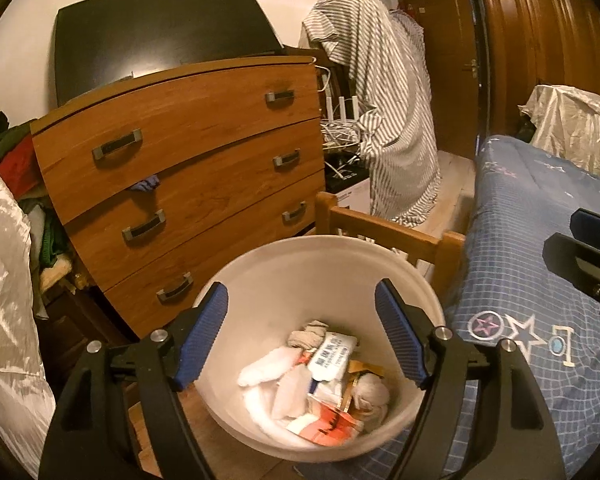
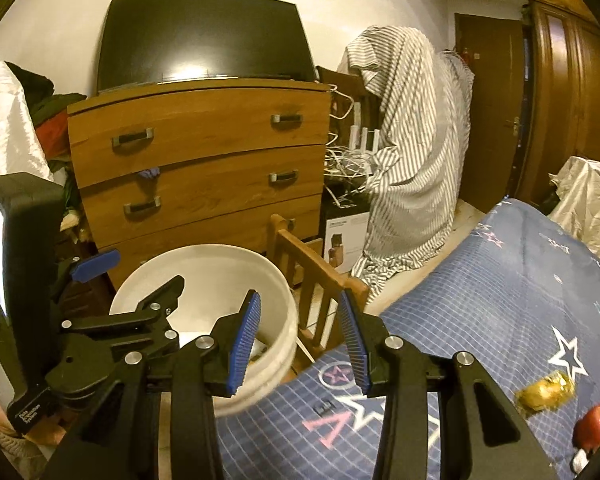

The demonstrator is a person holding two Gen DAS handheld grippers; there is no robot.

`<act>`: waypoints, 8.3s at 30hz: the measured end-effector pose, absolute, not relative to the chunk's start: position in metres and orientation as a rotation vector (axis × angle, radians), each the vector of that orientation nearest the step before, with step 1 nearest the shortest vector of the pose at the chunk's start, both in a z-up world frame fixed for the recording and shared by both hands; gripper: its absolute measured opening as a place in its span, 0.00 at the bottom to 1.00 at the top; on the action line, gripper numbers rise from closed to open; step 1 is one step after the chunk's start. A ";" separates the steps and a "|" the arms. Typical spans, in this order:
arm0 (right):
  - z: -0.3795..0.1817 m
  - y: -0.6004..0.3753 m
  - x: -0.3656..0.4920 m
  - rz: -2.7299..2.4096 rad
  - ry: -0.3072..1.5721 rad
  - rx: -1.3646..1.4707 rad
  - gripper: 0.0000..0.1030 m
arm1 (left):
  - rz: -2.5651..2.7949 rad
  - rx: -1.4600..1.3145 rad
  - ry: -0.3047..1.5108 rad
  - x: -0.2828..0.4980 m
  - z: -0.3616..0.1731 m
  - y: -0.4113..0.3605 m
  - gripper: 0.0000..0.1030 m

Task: Collect trash
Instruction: 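Withdraw both tools from the bucket back toward the bed, then grasp the red Double Happiness cigarette box with the right tool, then grasp the beige sponge block with the left tool while the right tool holds the box, then carry the sponge block and cigarette box over the white bucket, then open both tools to drop the sponge and box into the bucket, then move both tools back from the bucket toward the bed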

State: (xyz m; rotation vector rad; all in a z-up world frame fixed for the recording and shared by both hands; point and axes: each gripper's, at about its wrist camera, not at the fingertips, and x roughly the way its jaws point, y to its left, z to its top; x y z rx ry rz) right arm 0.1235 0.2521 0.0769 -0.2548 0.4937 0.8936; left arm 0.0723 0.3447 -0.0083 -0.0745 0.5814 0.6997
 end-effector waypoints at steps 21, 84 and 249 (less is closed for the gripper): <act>0.035 0.037 0.122 0.646 0.610 -0.074 0.48 | 0.474 -0.027 0.648 0.101 -0.031 0.217 0.82; -0.083 -0.312 0.105 0.243 0.787 0.298 0.57 | -0.002 0.026 0.868 0.195 -0.120 -0.003 0.93; 0.048 0.230 0.159 0.722 0.570 -0.217 0.64 | 0.575 -0.246 0.691 0.093 -0.026 0.390 0.61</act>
